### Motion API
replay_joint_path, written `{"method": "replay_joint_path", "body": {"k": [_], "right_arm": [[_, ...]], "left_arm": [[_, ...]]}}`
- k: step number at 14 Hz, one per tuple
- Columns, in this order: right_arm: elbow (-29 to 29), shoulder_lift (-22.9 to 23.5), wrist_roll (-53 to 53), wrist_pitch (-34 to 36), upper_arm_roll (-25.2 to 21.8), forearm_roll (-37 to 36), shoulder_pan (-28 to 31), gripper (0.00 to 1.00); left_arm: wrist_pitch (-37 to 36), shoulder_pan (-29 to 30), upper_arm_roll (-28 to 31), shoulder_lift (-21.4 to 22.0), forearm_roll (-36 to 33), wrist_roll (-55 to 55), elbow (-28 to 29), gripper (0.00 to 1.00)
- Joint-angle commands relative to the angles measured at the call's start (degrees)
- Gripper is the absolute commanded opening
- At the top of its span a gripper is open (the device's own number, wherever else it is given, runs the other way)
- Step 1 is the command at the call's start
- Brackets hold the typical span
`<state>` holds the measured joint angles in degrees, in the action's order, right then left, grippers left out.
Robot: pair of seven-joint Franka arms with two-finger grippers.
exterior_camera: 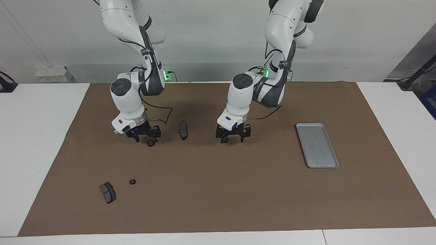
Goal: Pick bearing gear from pile to tray
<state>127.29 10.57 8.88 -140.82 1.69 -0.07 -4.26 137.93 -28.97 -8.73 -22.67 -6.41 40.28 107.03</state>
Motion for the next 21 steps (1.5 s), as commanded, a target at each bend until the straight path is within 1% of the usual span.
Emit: {"method": "replay_joint_path", "body": {"k": [1,3,4,5,7,8,9,10,11,13,14,15,17,19,20,21], "right_arm": [[0.33,0.68,-1.24,-1.38,0.68,1.38,0.92,0.78],[0.15,1.82,-1.06,-2.0,0.77,1.3,0.83,0.72],[0.15,2.78,-0.71,-3.83,0.77,1.3,0.66,0.7],[0.06,3.58,0.16,-5.06,0.68,1.3,0.31,0.63],[-0.46,3.58,0.43,-4.55,0.77,1.3,0.13,0.44],[-0.47,3.67,0.43,-4.46,0.77,1.3,0.13,0.32],[-0.73,3.5,0.52,-4.37,0.77,1.3,0.13,0.19],[-1.25,3.32,0.87,-3.94,0.77,1.3,0.13,0.08],[-2.21,3.06,0.87,-3.06,0.77,1.3,0.04,0.0],[-5.2,2.71,1.48,-0.08,0.86,1.3,-0.83,0.0],[-7.3,2.44,2.18,1.76,0.77,1.3,-1.1,0.0],[-9.24,2.44,2.62,3.09,0.86,1.3,-1.1,0.0],[-12.4,2.53,2.8,4.67,0.86,1.3,-1.19,0.0],[-16.7,3.14,3.85,7.48,0.86,1.3,-1.71,0.0],[-18.81,3.58,4.29,9.06,0.77,1.3,-2.59,0.0],[-20.05,4.02,4.39,9.51,0.86,1.3,-2.68,0.0]], "left_arm": [[1.9,-2.23,0.91,1.14,-1.41,2.26,2.92,1.0],[2.87,-2.85,0.91,0.44,-1.41,2.61,3.19,1.0],[2.95,-2.85,0.91,0.44,-1.41,2.61,3.27,0.97],[3.48,-2.94,0.91,0.26,-1.41,2.61,3.28,0.93],[4.1,-3.11,0.91,-0.26,-1.41,2.52,3.28,0.85],[4.88,-3.11,0.91,-0.35,-1.41,2.44,3.28,0.77],[5.5,-3.11,0.91,-0.53,-1.41,2.43,3.28,0.73],[5.5,-3.11,0.91,-0.79,-1.41,2.43,3.28,0.72],[5.59,-3.2,0.91,-0.88,-1.41,2.43,3.28,0.71],[5.59,-3.2,0.91,-0.88,-1.41,2.43,3.36,0.68],[5.5,-3.2,0.91,-0.88,-1.41,2.43,3.36,0.64],[5.42,-3.2,0.91,-0.88,-1.41,2.35,3.36,0.59],[5.15,-3.73,0.91,-0.79,-1.41,2.35,3.89,0.4],[4.89,-3.82,0.83,-0.71,-1.41,2.35,3.89,0.26],[4.8,-3.99,0.82,-0.71,-1.41,2.35,3.8,0.22],[4.8,-3.91,0.91,-0.71,-1.41,2.26,3.63,0.2]]}}
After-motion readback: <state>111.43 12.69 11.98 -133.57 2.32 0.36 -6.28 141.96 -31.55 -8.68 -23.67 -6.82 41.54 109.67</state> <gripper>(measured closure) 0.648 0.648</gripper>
